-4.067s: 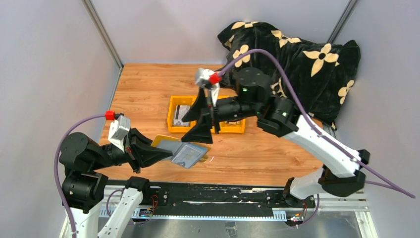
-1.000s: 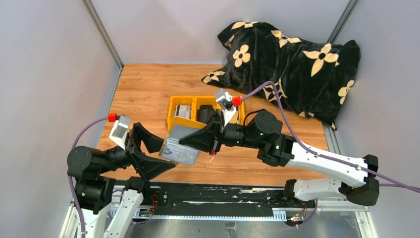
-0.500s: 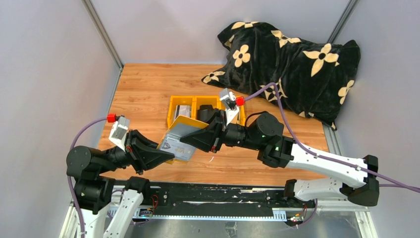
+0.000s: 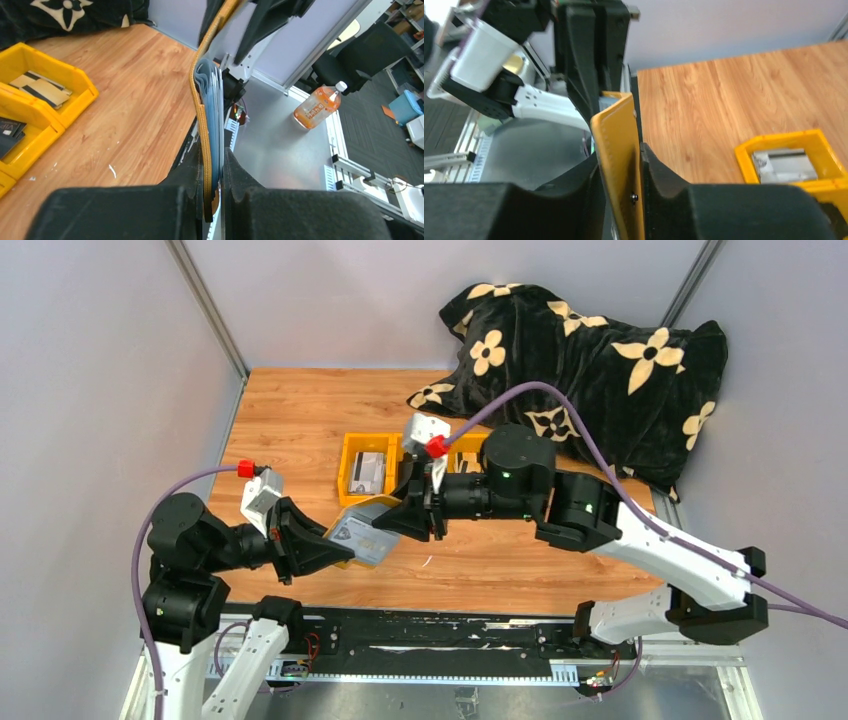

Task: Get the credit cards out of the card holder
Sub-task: Remove the credit card from the card holder.

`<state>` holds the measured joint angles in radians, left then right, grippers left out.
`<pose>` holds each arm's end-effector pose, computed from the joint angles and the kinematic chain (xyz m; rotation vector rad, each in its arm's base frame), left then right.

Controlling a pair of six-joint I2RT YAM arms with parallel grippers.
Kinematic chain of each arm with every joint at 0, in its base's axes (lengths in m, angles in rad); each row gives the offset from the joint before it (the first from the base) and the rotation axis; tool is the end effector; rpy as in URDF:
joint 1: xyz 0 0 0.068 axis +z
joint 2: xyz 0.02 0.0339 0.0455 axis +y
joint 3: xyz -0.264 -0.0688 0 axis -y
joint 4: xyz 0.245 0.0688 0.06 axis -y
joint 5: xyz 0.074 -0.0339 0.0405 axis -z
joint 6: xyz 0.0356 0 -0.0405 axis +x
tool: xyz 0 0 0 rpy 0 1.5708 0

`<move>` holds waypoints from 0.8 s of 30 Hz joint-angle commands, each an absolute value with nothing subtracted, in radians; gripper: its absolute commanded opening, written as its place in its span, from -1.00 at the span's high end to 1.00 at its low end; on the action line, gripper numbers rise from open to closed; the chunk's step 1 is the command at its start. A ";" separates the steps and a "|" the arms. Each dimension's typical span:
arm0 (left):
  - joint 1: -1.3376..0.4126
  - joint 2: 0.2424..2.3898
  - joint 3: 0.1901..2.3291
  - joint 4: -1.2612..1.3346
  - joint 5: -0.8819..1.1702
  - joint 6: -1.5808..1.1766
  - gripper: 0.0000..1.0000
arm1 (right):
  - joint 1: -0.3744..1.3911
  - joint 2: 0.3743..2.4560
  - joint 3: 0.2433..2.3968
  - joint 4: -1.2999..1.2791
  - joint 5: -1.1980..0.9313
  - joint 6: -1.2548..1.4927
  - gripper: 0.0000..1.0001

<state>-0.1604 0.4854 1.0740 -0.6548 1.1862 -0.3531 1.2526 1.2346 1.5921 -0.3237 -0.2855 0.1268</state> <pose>0.0383 -0.0396 0.4168 0.7980 1.5848 -1.3351 0.0685 0.2401 0.5083 -1.1038 1.2829 1.2874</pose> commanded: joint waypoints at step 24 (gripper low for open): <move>-0.163 0.451 1.128 -0.634 1.172 -0.395 -0.07 | 1.265 1.062 1.198 0.256 -0.333 0.435 1.00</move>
<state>-0.1596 0.4778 1.1259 -0.7666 1.1748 -0.2672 1.2526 1.0691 1.2488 0.0662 -0.3389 0.3260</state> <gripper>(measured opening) 0.563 0.042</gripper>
